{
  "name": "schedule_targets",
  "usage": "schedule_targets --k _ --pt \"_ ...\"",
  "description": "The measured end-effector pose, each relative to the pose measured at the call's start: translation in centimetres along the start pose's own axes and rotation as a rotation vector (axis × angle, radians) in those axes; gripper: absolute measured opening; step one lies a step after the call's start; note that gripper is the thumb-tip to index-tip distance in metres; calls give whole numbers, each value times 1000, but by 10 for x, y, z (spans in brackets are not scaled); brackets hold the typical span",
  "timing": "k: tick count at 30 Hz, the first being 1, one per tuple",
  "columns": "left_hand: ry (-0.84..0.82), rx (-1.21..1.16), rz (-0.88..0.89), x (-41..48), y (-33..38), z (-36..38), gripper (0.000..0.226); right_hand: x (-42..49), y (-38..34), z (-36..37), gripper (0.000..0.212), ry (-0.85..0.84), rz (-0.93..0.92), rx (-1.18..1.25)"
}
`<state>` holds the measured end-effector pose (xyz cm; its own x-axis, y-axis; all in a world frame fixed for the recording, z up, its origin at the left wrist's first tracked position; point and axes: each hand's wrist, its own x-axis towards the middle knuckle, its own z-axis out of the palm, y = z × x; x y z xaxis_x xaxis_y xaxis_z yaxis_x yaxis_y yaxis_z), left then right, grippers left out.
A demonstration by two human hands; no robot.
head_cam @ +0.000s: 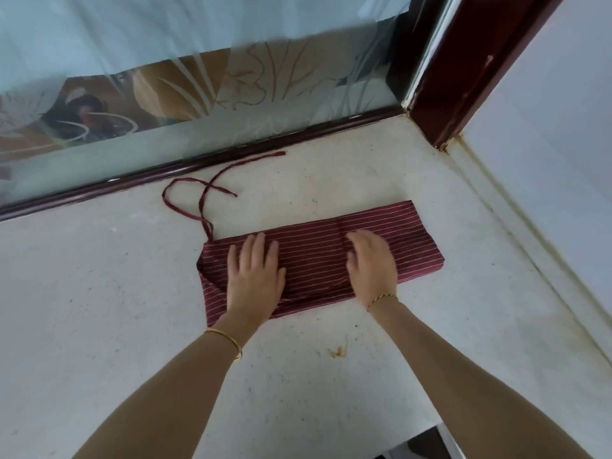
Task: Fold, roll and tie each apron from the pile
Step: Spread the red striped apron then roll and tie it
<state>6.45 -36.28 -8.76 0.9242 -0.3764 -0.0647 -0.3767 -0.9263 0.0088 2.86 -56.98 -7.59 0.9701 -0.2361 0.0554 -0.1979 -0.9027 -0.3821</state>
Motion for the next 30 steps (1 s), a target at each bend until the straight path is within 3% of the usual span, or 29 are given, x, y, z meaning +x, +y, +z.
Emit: schedule_targets --k 2,4,6,11,18,22,24,26,30 --pt "-15 -23 130 12 33 -8 56 6 25 -18 42 79 273 -104" --pt "-75 -30 195 23 66 -13 55 9 48 -32 45 -26 548 -178" --pt "-71 -31 261 33 92 -19 58 8 65 -38 44 -149 706 -205" --pt "-77 -114 437 59 144 -21 62 8 90 -44 42 -184 825 16" --pt "-351 -152 437 95 189 -17 79 22 118 -50 30 -189 998 492" --pt "-511 -105 402 111 198 -19 97 19 122 -58 14 -255 967 689" --pt "-572 -143 380 116 198 -23 100 14 118 -58 4 -223 808 623" --pt "-562 -310 307 122 200 -23 84 9 111 -55 7 -131 616 470" --pt "-486 -1123 -128 129 201 -32 21 -6 95 -39 13 40 332 164"
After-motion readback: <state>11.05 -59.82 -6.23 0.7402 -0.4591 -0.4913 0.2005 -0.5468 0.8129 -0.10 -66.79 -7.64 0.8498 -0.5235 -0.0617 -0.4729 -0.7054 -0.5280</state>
